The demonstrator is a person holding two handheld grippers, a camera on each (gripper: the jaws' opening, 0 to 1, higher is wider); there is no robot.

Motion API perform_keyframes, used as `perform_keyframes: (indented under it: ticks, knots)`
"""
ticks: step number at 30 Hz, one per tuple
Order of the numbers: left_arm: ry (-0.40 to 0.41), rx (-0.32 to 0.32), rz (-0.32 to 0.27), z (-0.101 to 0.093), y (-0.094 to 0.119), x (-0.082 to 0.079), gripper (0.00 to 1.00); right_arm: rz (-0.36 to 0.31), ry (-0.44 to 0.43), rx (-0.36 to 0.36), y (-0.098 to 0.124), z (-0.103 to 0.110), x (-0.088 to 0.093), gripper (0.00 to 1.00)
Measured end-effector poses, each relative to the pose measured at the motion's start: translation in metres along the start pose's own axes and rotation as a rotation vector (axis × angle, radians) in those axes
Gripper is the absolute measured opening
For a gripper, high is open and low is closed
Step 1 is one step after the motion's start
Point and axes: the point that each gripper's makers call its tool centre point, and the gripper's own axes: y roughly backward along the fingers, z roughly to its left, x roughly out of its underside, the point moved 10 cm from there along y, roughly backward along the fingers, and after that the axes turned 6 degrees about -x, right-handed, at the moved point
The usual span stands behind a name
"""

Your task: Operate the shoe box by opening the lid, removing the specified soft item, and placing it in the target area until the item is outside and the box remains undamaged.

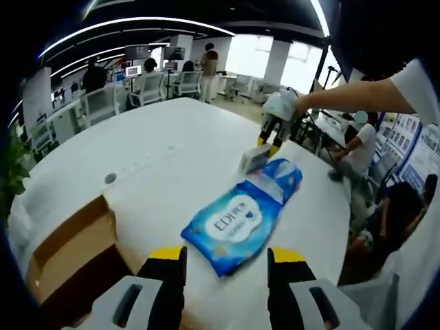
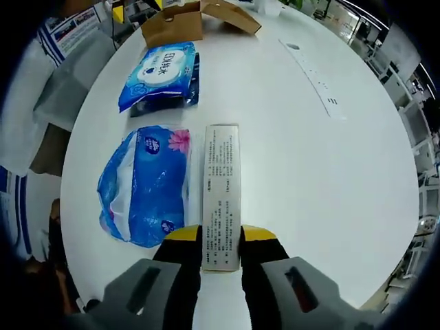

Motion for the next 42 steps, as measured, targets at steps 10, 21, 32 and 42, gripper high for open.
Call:
perform_keyframes:
  ticks: [10,21,32,42]
  knots:
    - [-0.005,0.008,0.001,-0.002,0.001,0.001,0.47,-0.025,-0.019,0.052,0.015,0.006,-0.003,0.25]
    - [-0.035,0.008,-0.012,-0.007,0.019,0.002,0.47,-0.08,0.031,0.116,0.049,0.054,-0.033,0.25]
    - [-0.055,-0.009,-0.048,-0.011,0.054,0.008,0.48,-0.054,0.0,0.145,0.063,0.076,-0.04,0.33]
    - [-0.056,-0.034,-0.082,-0.023,0.092,0.02,0.48,-0.056,-0.036,0.173,0.074,0.116,-0.063,0.43]
